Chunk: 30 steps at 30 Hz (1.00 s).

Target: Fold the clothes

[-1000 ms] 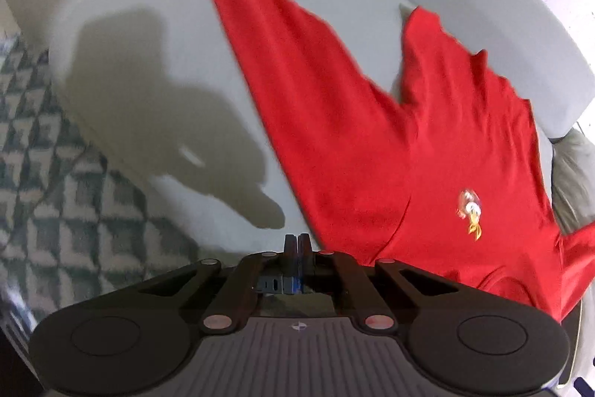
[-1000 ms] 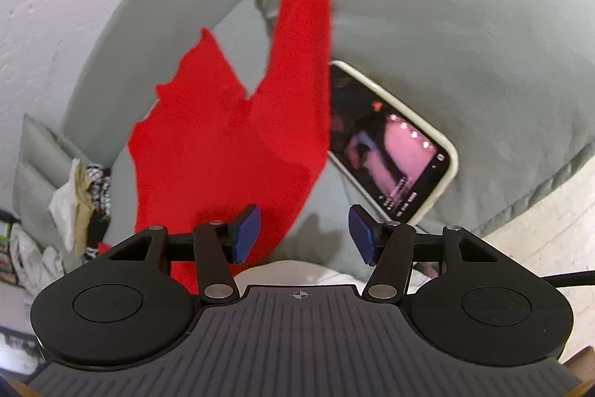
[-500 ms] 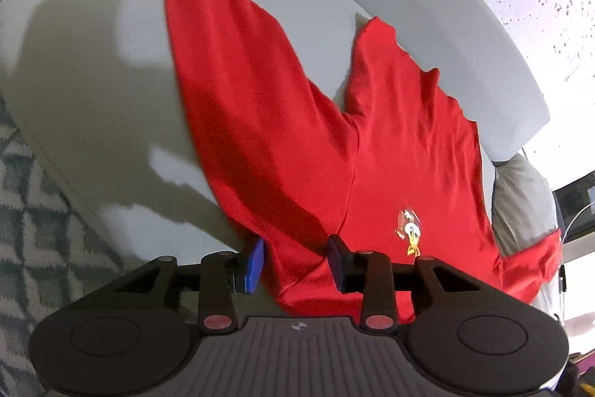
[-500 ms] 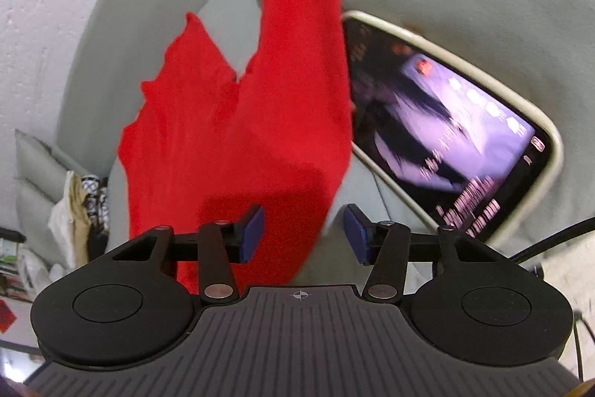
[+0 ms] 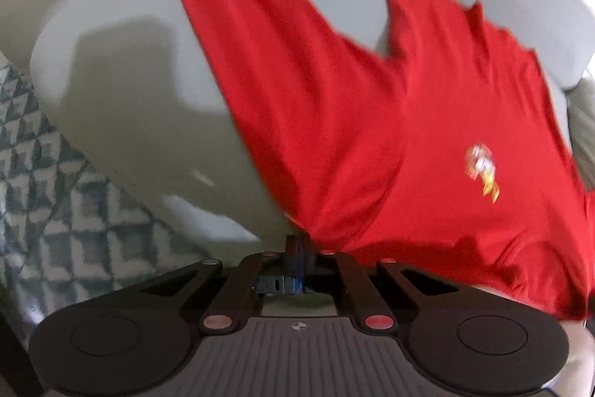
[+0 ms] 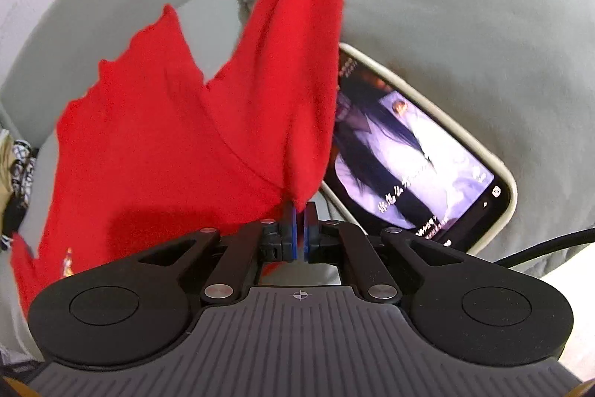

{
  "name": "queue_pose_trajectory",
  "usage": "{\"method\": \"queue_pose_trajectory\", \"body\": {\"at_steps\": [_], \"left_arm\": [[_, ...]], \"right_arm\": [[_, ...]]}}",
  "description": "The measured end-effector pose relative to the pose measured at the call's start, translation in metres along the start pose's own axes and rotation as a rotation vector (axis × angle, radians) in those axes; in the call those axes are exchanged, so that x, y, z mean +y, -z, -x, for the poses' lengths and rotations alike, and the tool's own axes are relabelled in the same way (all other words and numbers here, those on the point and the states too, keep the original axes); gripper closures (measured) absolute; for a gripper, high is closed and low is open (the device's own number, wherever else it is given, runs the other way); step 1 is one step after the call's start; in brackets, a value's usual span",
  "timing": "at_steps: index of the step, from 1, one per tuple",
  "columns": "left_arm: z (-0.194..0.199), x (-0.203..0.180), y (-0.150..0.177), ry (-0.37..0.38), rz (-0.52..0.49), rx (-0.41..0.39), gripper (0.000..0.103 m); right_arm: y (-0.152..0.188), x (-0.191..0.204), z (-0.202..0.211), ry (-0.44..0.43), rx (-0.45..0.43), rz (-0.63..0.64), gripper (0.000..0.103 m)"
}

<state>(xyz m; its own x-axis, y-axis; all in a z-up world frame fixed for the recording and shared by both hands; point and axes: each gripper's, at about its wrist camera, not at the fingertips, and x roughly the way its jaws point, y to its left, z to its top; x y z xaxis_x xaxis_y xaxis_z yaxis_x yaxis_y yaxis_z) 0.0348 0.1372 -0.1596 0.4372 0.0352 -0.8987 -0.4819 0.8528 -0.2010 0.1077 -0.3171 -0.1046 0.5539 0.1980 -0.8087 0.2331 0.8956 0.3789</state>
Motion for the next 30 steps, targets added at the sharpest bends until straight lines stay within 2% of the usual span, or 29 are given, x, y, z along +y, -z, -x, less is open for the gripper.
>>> {"method": "queue_pose_trajectory", "body": {"at_steps": [2,4,10,14,18,21,23,25,28,30], "left_arm": [[0.014,0.003,0.000,0.023,-0.013,-0.025,0.093],[0.032,0.004,-0.003,0.014,-0.046,-0.075,0.085],[0.086,-0.021,-0.047,0.099,-0.130,-0.218,0.071],[0.113,-0.047,-0.089,0.163,-0.181,-0.297,0.066],[0.121,-0.070,-0.130,0.205,-0.232,-0.348,0.061],[0.100,-0.088,-0.156,0.157,-0.286,-0.352,0.057],[0.072,-0.096,-0.178,0.136,-0.310,-0.332,0.055],[0.035,-0.095,-0.202,0.138,-0.303,-0.301,0.052],[-0.030,-0.092,-0.240,0.141,-0.251,-0.259,0.050],[-0.068,-0.090,-0.263,0.143,-0.215,-0.264,0.050]], "right_arm": [[-0.005,0.001,0.013,-0.025,0.009,0.007,0.076],[-0.009,0.003,0.036,-0.031,-0.032,0.018,0.069],[-0.039,0.027,0.110,-0.165,-0.175,0.150,0.063],[-0.071,0.057,0.137,-0.302,-0.192,0.209,0.058],[-0.101,0.091,0.155,-0.354,-0.230,0.267,0.050],[-0.126,0.116,0.147,-0.351,-0.238,0.320,0.035],[-0.142,0.130,0.127,-0.337,-0.222,0.341,0.018],[-0.159,0.142,0.097,-0.314,-0.204,0.358,0.016],[-0.188,0.152,0.026,-0.294,-0.119,0.336,0.017],[-0.206,0.156,-0.024,-0.292,-0.064,0.296,0.026]]}}
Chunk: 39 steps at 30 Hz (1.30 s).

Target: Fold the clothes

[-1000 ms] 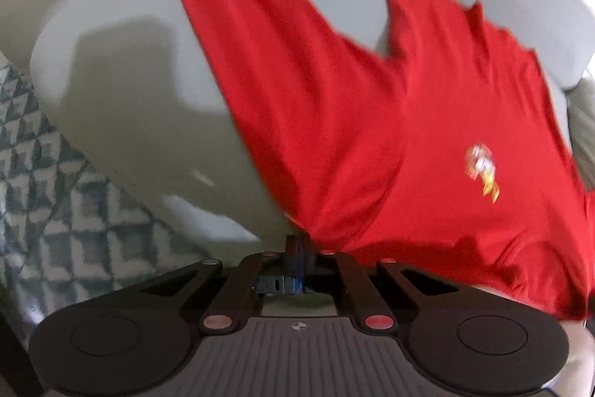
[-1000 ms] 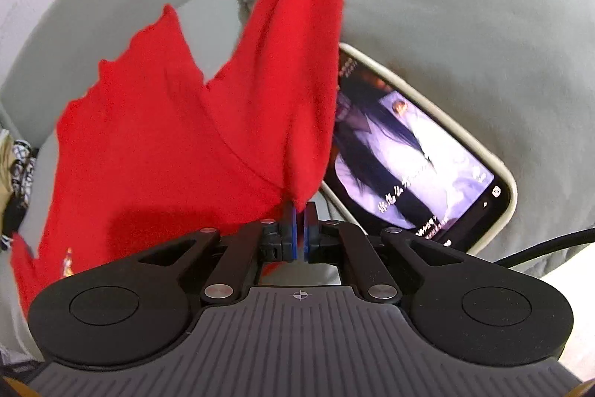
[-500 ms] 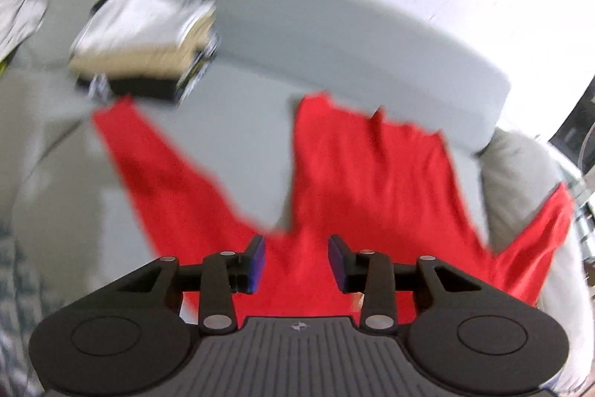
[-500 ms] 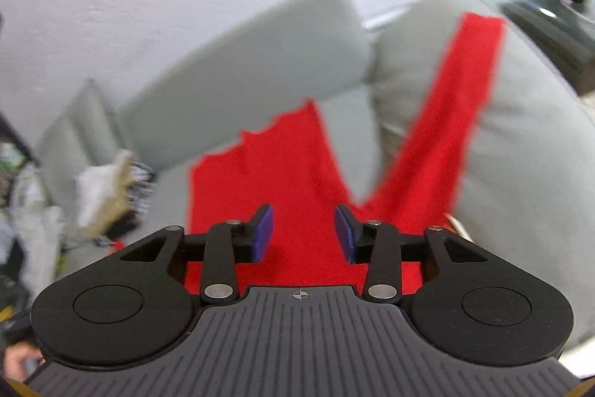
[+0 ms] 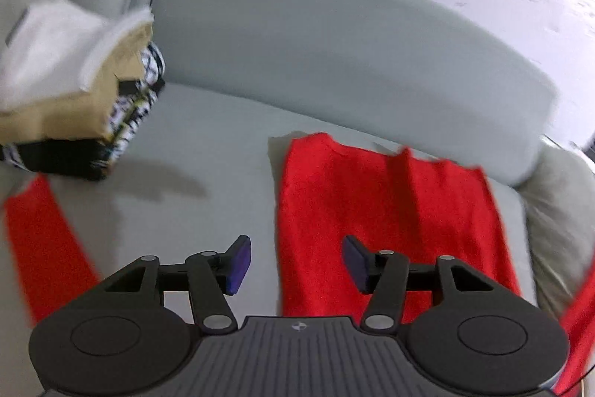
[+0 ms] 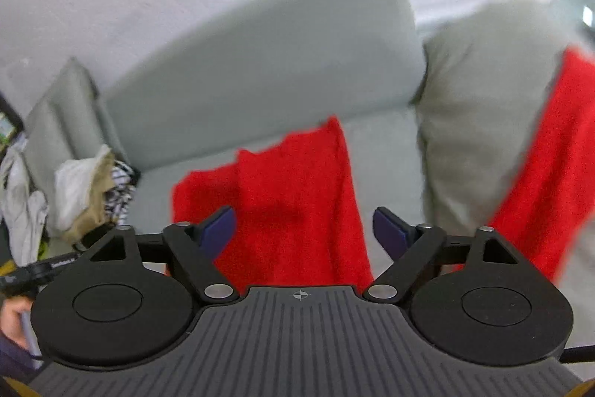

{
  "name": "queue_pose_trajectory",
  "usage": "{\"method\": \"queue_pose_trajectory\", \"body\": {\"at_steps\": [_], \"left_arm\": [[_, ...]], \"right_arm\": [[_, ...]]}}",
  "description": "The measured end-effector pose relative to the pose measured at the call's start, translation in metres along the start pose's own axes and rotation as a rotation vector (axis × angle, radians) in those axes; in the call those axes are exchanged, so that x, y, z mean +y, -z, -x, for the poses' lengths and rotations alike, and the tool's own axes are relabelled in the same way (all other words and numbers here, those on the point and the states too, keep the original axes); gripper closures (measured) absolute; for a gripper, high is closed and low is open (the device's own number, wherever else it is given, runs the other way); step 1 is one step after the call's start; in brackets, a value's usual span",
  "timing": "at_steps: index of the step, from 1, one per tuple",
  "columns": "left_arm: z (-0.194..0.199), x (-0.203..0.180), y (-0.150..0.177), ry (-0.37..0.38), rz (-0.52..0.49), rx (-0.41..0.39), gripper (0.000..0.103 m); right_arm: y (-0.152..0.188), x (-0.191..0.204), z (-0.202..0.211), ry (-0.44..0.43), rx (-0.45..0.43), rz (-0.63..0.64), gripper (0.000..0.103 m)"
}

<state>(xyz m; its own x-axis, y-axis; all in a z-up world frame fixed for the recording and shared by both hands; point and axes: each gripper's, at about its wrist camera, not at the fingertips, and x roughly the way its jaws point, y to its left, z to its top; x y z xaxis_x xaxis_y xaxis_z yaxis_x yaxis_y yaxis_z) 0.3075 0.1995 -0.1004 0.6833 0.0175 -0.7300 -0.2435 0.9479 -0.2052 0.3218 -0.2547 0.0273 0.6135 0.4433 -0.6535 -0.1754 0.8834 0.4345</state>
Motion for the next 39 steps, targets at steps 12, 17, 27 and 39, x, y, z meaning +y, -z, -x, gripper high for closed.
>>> {"method": "queue_pose_trajectory", "body": {"at_steps": [12,17,27,39], "left_arm": [[-0.147,0.036,-0.052,0.153,0.056,-0.032,0.056],[-0.168,0.032,-0.063,0.271,0.116,-0.005,0.076],[-0.141,-0.009,-0.062,0.097,-0.141,-0.184,0.098],[-0.165,-0.008,-0.053,-0.157,-0.125,-0.203,0.055]], "right_arm": [[-0.069,-0.068,-0.221,0.001,0.067,-0.130,0.051],[-0.076,-0.088,-0.250,-0.108,0.038,-0.258,0.051],[-0.076,-0.009,-0.275,0.154,-0.012,0.267,0.101],[-0.052,-0.021,-0.287,0.430,-0.187,0.219,0.098]]}}
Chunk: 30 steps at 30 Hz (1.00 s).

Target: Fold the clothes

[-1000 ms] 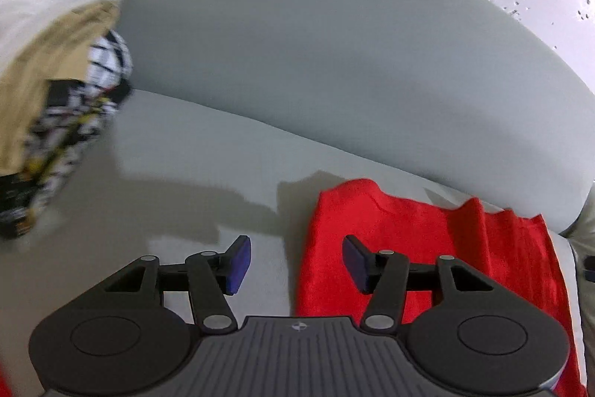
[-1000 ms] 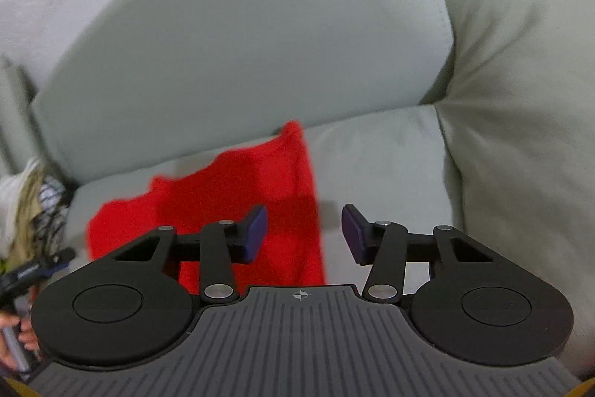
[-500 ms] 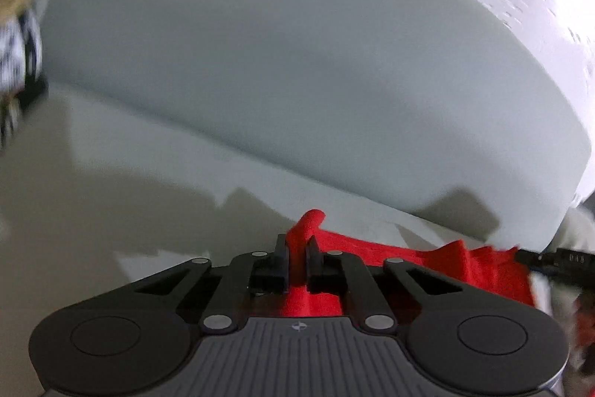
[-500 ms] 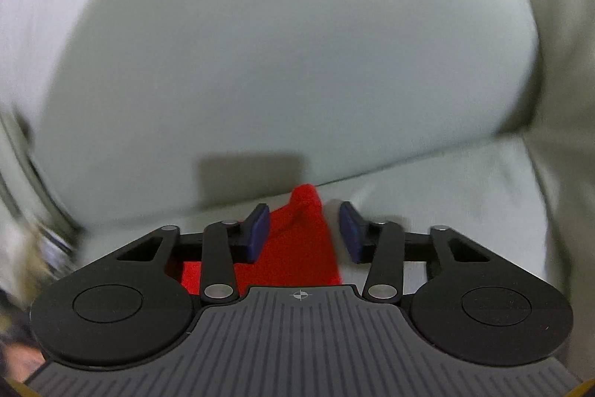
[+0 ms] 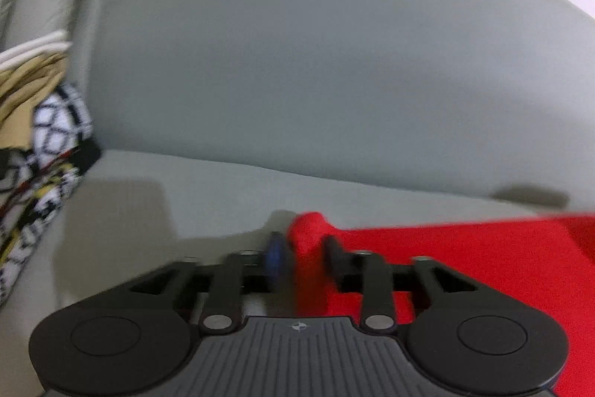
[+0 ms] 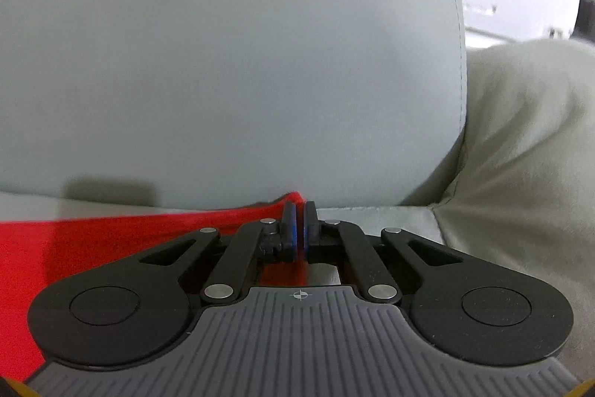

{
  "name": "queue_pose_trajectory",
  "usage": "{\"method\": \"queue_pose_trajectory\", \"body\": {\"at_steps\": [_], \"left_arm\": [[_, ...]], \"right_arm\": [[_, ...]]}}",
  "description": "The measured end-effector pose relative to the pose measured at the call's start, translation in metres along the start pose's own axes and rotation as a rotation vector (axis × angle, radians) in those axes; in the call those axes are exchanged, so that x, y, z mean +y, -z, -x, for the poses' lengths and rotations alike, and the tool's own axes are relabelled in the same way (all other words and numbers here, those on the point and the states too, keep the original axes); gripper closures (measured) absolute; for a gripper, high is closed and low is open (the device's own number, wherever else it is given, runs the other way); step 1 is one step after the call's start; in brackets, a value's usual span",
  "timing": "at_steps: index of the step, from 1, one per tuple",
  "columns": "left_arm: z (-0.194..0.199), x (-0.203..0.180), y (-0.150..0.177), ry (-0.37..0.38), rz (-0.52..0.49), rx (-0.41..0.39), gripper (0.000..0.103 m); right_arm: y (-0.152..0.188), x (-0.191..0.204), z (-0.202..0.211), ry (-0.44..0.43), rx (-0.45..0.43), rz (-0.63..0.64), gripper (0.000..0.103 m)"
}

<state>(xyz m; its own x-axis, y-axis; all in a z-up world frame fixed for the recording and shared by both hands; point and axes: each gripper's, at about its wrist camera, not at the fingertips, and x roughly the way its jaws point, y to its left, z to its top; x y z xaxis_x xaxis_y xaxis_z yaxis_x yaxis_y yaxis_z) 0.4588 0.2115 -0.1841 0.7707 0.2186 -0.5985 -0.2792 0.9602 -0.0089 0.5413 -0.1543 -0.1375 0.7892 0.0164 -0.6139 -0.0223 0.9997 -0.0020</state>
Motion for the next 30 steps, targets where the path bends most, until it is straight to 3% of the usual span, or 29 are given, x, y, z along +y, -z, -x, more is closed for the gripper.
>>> {"method": "queue_pose_trajectory", "body": {"at_steps": [2,5,6,7,9,13,17,19,20,22,23,24,25,27,30], "left_arm": [[0.011,0.014,-0.004,-0.064,0.048,0.007,0.060],[0.029,0.036,-0.008,-0.161,0.124,0.020,0.062],[0.035,0.044,-0.010,-0.193,0.149,0.024,0.062],[0.044,0.048,-0.009,-0.180,0.157,0.050,0.062],[0.065,0.043,-0.004,-0.108,0.136,0.104,0.062],[0.130,0.021,0.016,0.142,0.067,0.199,0.061],[0.169,-0.022,0.045,0.397,0.020,0.267,0.061],[0.173,-0.045,0.059,0.453,0.037,0.300,0.061],[0.168,-0.051,0.068,0.442,0.044,0.334,0.062],[0.152,-0.053,0.084,0.382,0.061,0.413,0.067],[0.150,-0.042,0.086,0.340,0.077,0.413,0.091],[0.151,-0.030,0.088,0.298,0.096,0.401,0.090],[0.152,-0.019,0.089,0.256,0.115,0.388,0.090],[0.160,0.000,0.085,0.185,0.154,0.382,0.090],[0.191,0.001,0.075,0.154,0.148,0.357,0.094]], "right_arm": [[-0.005,-0.011,0.005,0.025,0.016,-0.072,0.074],[-0.012,-0.042,0.023,0.079,0.031,-0.213,0.071],[-0.013,-0.055,0.034,0.048,0.040,-0.267,0.071],[-0.013,-0.069,0.045,0.016,0.048,-0.321,0.070],[-0.012,-0.089,0.077,-0.026,0.040,-0.391,0.065],[-0.006,-0.116,0.141,-0.098,0.012,-0.398,0.054],[0.014,-0.107,0.174,-0.361,0.137,-0.315,0.053],[0.033,-0.080,0.169,-0.537,0.251,-0.282,0.056],[0.044,-0.068,0.161,-0.608,0.310,-0.296,0.064],[0.065,-0.054,0.139,-0.657,0.409,-0.313,0.069],[0.074,-0.054,0.124,-0.646,0.449,-0.322,0.074],[0.082,-0.063,0.107,-0.609,0.469,-0.344,0.093],[0.087,-0.081,0.096,-0.591,0.459,-0.395,0.103],[0.092,-0.133,0.096,-0.469,0.349,-0.546,0.103],[0.089,-0.170,0.116,-0.208,0.284,-0.552,0.103]]}}
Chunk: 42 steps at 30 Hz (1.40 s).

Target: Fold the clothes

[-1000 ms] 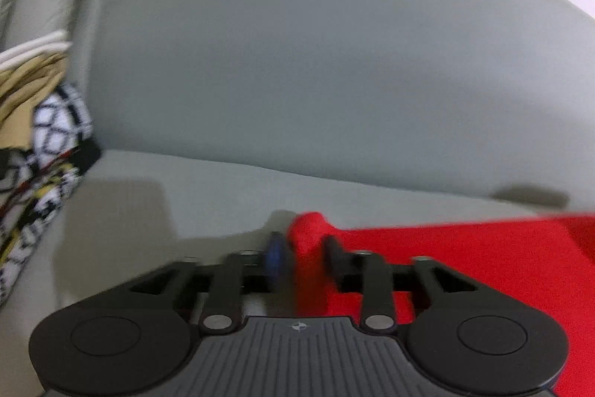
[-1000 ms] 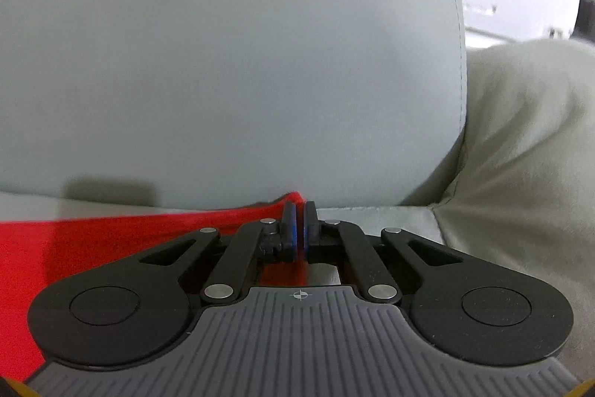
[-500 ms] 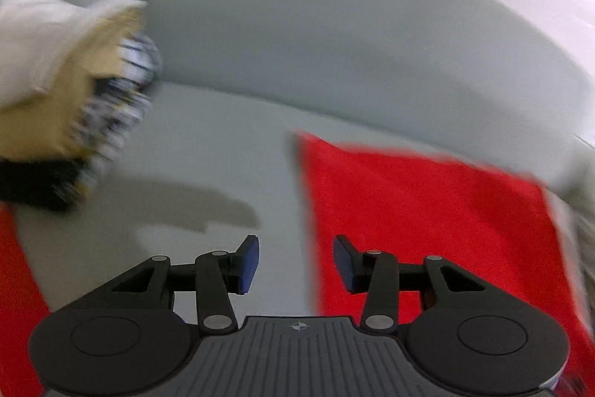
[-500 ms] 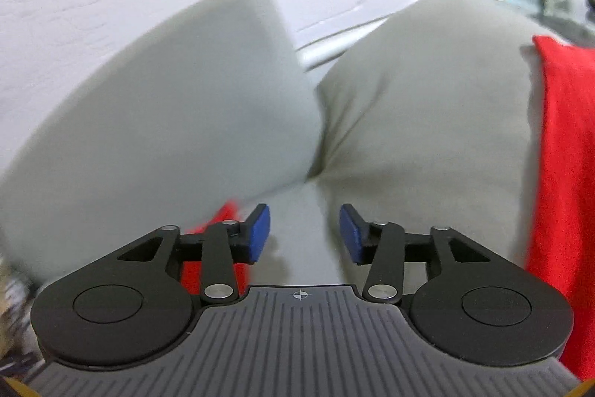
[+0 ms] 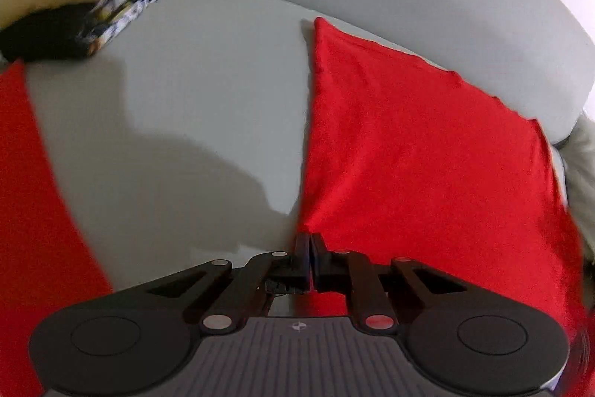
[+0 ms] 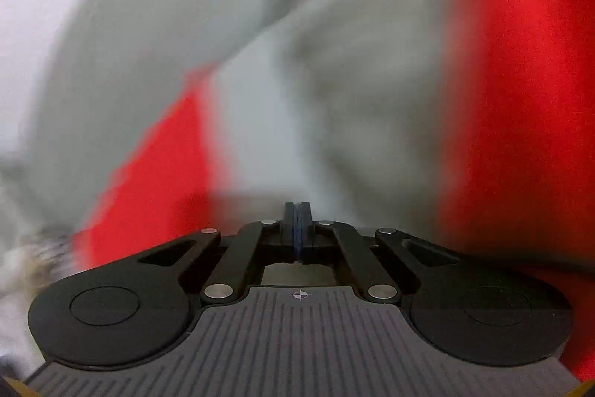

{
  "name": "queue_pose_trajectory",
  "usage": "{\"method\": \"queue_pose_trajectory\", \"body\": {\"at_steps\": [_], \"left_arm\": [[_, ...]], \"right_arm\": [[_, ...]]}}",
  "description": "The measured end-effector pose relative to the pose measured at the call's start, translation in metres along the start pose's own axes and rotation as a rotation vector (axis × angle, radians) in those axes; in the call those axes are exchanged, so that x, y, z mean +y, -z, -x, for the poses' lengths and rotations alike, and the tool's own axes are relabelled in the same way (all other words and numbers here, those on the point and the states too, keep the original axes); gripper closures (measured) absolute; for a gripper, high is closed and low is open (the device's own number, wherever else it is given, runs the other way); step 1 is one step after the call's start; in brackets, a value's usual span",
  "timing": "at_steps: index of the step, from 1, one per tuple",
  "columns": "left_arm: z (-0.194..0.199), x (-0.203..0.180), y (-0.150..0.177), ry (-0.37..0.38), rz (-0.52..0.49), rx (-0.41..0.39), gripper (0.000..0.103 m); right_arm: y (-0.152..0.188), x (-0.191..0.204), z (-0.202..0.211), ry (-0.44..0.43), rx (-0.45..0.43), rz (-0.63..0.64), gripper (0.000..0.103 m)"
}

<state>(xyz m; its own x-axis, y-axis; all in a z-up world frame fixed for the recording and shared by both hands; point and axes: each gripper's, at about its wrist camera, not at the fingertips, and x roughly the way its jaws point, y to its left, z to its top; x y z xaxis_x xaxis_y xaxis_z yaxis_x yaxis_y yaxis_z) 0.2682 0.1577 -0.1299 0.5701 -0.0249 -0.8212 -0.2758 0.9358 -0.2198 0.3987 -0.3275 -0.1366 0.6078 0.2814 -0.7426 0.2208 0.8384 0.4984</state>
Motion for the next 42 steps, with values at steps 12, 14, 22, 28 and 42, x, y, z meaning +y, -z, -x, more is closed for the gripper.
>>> {"method": "queue_pose_trajectory", "body": {"at_steps": [12,14,22,28,42], "left_arm": [[0.087,-0.014,0.072,0.033,-0.185,0.071,0.063],[0.066,-0.019,0.079,0.059,-0.192,0.062,0.062],[0.021,-0.025,0.073,-0.115,-0.189,0.049,0.065],[0.081,-0.035,0.093,-0.100,-0.219,0.056,0.060],[0.223,-0.084,0.156,-0.128,-0.309,-0.136,0.033]], "right_arm": [[0.046,0.034,0.160,-0.007,0.019,0.126,0.049],[0.066,0.042,0.140,-0.068,0.127,0.123,0.049],[0.074,0.051,0.023,-0.145,0.133,0.098,0.103],[0.072,0.024,0.093,0.149,-0.020,0.091,0.091],[0.160,0.024,0.357,-0.185,-0.080,0.213,0.048]]}}
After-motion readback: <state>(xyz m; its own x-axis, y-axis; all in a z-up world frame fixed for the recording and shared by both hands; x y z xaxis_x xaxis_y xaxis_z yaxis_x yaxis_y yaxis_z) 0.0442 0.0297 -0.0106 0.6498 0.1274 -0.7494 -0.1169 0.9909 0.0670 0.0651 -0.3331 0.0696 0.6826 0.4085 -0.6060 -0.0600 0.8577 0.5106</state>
